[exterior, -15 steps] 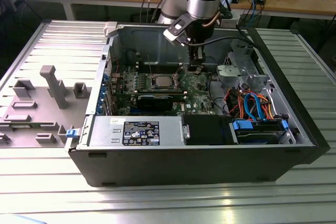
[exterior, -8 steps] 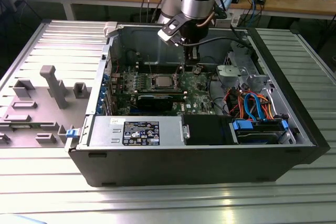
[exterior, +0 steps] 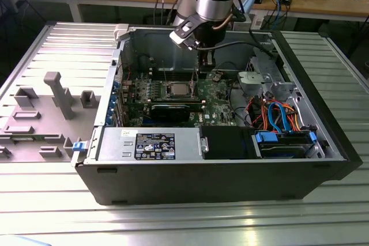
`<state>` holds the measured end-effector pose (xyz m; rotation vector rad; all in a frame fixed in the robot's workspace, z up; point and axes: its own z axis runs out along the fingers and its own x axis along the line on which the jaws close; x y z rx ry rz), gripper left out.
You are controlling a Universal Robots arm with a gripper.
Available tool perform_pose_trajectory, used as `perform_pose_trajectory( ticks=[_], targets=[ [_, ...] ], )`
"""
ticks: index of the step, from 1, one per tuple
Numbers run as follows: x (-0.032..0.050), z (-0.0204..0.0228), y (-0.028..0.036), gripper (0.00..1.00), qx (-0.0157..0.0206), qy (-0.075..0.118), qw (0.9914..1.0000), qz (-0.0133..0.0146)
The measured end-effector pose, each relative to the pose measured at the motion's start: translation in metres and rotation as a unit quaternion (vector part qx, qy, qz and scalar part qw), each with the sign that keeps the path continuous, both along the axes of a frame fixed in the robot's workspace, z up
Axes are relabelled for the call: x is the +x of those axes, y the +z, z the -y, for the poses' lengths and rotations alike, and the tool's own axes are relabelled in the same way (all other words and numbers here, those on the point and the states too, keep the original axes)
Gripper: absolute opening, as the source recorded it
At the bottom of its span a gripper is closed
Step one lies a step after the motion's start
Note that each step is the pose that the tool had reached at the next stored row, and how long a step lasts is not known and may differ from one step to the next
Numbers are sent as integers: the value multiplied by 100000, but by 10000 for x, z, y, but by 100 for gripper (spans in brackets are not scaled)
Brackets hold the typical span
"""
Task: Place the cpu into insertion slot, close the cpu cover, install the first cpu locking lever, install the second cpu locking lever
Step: 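Close the cpu cover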
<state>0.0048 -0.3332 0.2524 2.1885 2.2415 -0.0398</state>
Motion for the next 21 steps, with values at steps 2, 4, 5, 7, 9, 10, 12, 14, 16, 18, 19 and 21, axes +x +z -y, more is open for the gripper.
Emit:
perform_pose_trajectory(
  ticks=[2,4,5,7,9,10,12,14,16,18,19,21],
  targets=[
    [-31,0,-2,11,-112,1,99999,-328],
    [-75,0,-6,11,-102,-1,99999,-324],
    [-93,0,-8,11,-109,-3,99999,-325],
    [-140,0,-12,11,-105,1,99999,-324],
    [-174,0,-15,11,-107,30,99999,-323],
    [-191,0,-18,11,-97,74,99999,-320],
    [-224,0,-33,11,-96,319,99999,-319],
    [-249,1,-57,11,-56,790,99996,-326],
    [-267,1,-73,11,-54,1021,99994,-324],
    [-280,1,-84,11,-49,1030,99994,-322],
    [-288,1,-98,11,-48,1036,99994,-320],
    [-308,2,-130,11,-49,1064,99994,-319]
  ],
)
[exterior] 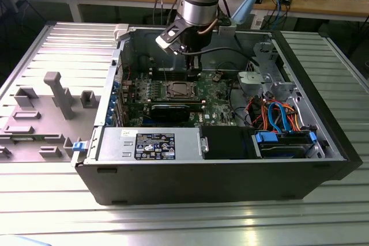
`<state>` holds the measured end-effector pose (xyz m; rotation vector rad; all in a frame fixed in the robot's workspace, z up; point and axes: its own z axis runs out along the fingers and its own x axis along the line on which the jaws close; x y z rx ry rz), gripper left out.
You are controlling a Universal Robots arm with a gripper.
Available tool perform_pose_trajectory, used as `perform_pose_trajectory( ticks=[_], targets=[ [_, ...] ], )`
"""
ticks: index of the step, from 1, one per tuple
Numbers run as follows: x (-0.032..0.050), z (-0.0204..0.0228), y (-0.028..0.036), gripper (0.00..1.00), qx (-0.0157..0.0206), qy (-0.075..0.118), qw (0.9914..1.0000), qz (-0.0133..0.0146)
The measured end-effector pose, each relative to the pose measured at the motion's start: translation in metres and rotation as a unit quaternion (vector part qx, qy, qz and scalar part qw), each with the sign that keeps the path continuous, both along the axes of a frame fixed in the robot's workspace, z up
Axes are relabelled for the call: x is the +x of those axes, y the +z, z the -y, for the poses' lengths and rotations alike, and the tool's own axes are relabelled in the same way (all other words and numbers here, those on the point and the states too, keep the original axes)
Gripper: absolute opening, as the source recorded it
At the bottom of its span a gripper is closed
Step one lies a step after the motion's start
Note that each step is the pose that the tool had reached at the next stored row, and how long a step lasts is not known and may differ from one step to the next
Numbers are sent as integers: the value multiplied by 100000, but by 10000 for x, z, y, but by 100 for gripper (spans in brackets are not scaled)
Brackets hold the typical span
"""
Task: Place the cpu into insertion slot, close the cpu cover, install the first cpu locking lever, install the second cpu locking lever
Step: 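Close the cpu cover, then install the first cpu locking lever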
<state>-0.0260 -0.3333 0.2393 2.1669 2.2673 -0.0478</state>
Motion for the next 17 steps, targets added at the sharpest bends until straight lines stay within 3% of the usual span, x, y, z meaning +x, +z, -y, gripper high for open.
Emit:
perform_pose_trajectory(
  ticks=[5,9,17],
  targets=[
    [-33,0,-63,11,-6,335,99999,-6],
    [-146,0,-96,11,5,465,99999,1],
    [-153,0,-107,11,-4,664,99998,-2]
  ],
)
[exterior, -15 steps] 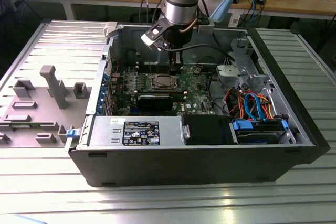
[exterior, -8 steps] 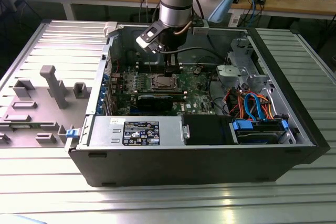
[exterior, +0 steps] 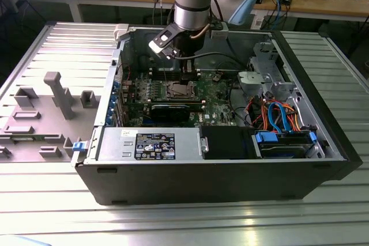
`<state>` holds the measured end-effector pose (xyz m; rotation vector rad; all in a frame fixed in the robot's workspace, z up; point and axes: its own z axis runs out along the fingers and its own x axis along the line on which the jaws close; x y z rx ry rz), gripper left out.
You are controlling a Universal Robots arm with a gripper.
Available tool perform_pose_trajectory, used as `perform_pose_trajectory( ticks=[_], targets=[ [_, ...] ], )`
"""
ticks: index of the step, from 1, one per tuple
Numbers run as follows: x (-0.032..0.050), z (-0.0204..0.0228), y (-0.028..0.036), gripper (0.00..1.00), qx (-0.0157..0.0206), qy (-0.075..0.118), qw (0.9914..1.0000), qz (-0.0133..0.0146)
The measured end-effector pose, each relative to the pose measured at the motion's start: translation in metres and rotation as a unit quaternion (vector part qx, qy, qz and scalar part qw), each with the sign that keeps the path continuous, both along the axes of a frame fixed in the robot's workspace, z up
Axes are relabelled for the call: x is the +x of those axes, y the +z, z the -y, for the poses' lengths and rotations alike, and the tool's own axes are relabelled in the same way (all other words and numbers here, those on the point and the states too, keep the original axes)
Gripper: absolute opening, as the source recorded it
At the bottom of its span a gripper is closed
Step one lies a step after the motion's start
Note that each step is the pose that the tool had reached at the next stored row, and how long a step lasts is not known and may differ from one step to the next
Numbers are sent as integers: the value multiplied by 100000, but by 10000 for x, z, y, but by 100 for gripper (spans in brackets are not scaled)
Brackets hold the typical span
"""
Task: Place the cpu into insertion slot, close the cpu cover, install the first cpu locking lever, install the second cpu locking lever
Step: 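Install the first cpu locking lever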
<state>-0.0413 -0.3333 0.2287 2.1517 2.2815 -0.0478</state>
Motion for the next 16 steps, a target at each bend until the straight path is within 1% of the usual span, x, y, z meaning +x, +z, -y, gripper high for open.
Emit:
perform_pose_trajectory(
  ticks=[5,9,11,15,16],
  targets=[
    [0,0,0,11,-13,158,100000,-1],
    [0,0,0,11,-191,1359,99991,-2],
    [0,0,0,11,-197,2100,99978,1],
    [0,2,-2,11,-194,2754,99962,5],
    [0,3,-2,11,-197,3166,99950,3]
  ],
)
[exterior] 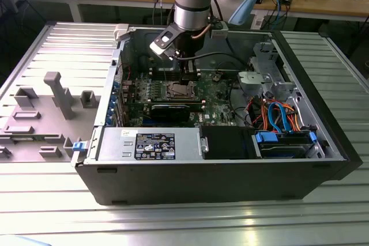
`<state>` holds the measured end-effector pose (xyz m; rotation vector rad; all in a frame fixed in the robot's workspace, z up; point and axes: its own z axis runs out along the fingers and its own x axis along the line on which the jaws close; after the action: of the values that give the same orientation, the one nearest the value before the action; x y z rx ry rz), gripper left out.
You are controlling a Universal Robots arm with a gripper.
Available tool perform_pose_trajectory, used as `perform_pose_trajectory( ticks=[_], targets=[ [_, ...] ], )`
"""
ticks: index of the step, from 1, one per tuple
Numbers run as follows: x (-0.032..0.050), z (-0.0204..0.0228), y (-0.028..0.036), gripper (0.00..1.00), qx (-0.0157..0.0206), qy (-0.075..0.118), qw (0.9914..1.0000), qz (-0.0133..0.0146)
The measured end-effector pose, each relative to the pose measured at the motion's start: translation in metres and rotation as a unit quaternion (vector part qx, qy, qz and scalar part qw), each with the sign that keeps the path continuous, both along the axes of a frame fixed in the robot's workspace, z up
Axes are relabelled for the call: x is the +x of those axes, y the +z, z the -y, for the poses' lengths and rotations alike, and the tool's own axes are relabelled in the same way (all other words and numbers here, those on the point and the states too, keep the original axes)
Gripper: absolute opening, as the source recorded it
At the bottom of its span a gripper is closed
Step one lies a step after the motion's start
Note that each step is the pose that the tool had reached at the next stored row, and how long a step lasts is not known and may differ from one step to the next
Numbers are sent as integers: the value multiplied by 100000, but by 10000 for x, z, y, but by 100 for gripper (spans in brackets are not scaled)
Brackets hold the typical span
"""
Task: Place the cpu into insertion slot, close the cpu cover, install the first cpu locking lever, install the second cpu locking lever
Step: 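Install the first cpu locking lever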
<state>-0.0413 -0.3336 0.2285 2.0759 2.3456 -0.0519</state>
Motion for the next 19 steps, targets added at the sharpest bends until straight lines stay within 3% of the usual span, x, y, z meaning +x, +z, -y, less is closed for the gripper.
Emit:
perform_pose_trajectory(
  ticks=[19],
  targets=[
    [0,0,-4,11,1,925,99996,1]
  ],
)
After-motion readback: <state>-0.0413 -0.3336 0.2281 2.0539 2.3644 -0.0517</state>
